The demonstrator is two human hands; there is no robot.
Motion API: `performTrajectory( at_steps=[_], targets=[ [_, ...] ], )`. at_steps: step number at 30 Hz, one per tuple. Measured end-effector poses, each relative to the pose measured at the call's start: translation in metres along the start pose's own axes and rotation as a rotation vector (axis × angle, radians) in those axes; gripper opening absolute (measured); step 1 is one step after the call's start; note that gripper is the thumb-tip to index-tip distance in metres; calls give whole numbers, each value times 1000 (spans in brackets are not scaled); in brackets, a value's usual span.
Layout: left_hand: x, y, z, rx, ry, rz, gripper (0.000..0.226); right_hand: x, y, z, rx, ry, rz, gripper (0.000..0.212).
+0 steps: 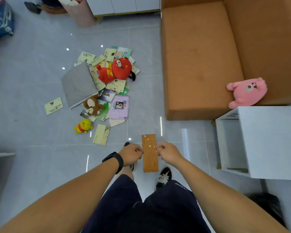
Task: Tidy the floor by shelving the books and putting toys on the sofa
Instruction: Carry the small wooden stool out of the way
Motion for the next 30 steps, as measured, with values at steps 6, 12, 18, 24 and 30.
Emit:
performTrajectory(
  at_steps=[6, 12, 18, 24, 30],
  targets=[
    [40, 58, 3, 8, 19, 41, 20, 7, 54, 11, -128, -16, -46, 25],
    [53, 164, 36, 80, -9, 181, 17, 5, 138, 6, -274, 54, -149, 23],
    [18, 320, 89, 307, -156, 139, 22, -26, 273, -64, -325, -10, -94, 19],
    [-59, 414, 155, 465, -228, 144, 25, -49, 380, -156, -380, -65, -131, 34],
    [-131, 453, 190, 520, -395, 216, 62, -69, 414, -237, -638, -102, -113, 70]
  ],
)
Point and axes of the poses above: each hand's wrist, its own y-axis towards the middle knuckle, its own x-axis out of the back of the hand, z = x × y, the point moved 4 cm from there along y, towards the middle knuckle, and after that the axes turned 15 degrees about y, right-handed, at the moved point
